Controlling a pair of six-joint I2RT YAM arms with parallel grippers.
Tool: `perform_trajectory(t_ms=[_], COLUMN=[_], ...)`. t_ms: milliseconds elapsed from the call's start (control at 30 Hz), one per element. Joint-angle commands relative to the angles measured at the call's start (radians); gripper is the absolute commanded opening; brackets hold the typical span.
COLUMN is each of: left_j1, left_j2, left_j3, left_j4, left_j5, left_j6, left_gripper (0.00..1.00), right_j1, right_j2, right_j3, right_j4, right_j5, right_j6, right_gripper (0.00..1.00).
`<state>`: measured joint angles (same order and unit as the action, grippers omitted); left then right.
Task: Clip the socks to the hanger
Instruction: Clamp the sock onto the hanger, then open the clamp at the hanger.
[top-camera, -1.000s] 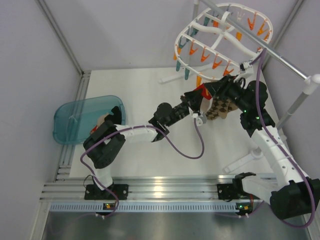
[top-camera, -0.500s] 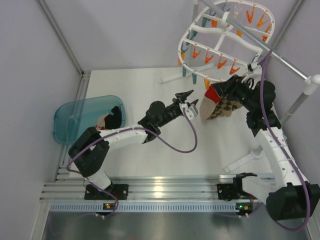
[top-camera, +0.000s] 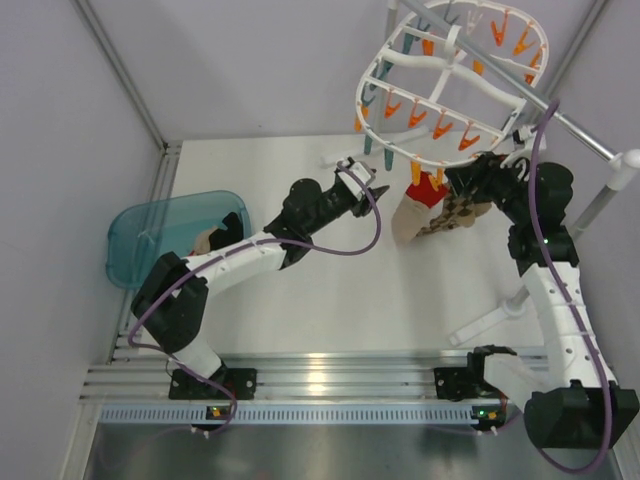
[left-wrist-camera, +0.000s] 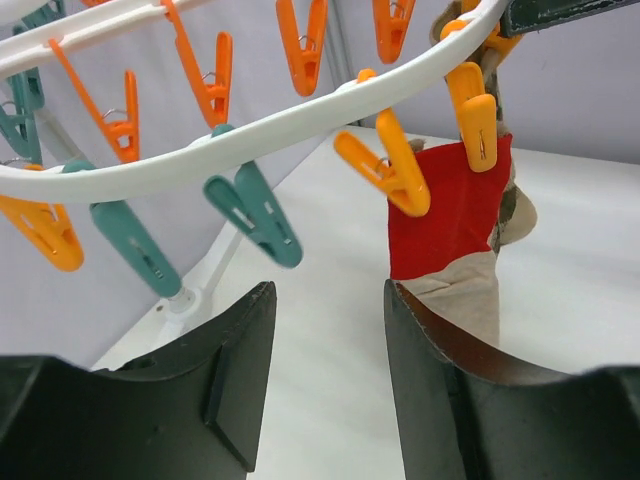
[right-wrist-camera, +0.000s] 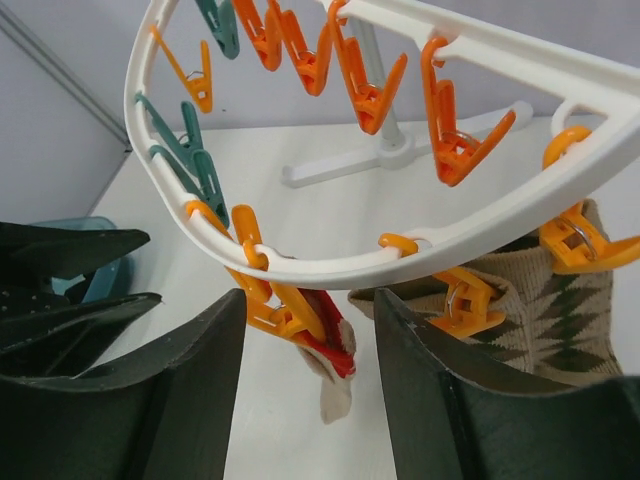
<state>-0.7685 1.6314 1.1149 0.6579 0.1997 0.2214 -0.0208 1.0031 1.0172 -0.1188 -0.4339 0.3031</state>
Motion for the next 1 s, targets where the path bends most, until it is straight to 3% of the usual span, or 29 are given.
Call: perform_trajectory(t_ms=[0, 133, 400, 633, 800, 967], left_j1=[0.005, 0.014, 0.069, 0.100, 0.141, 0.132], left_j2=[0.002, -0.004, -0.018, -0.002, 0.021, 0.079], left_j3=[0.036, 0.039, 0.057, 0.108, 0.167, 0.215], left_j4=[-0.001, -0.009, -0.026, -0.047, -0.072, -0.049], left_j5=[0.023, -0.003, 0.145, 0.139, 0.349, 0.516], left_j6=[-0.097, -0.123, -0.178, -0.217, -0.179, -0.299], left_gripper=[0.52, 0.52, 0.51, 0.50, 0.45, 0.37], right_j1=[-0.034, -0.045, -0.071, -0.102, -0.116, -0.116], right_j2=[-0.027, -0.029, -0.020, -0.046, -0.086, -0.118], right_j3=[0.055, 0.046, 0.066, 0.083, 0.086, 0.067], right_j4=[-0.024, -0.024, 0.011, -0.004, -0.025, -0.042], right_j5=[0.035, 0.078, 0.153, 0.190, 0.146, 0.066], right_j6=[-0.053, -0.071, -0.093, -0.110, -0.114, -0.095], right_gripper=[0.53, 0.53, 0.53, 0.54, 0.54, 0.53])
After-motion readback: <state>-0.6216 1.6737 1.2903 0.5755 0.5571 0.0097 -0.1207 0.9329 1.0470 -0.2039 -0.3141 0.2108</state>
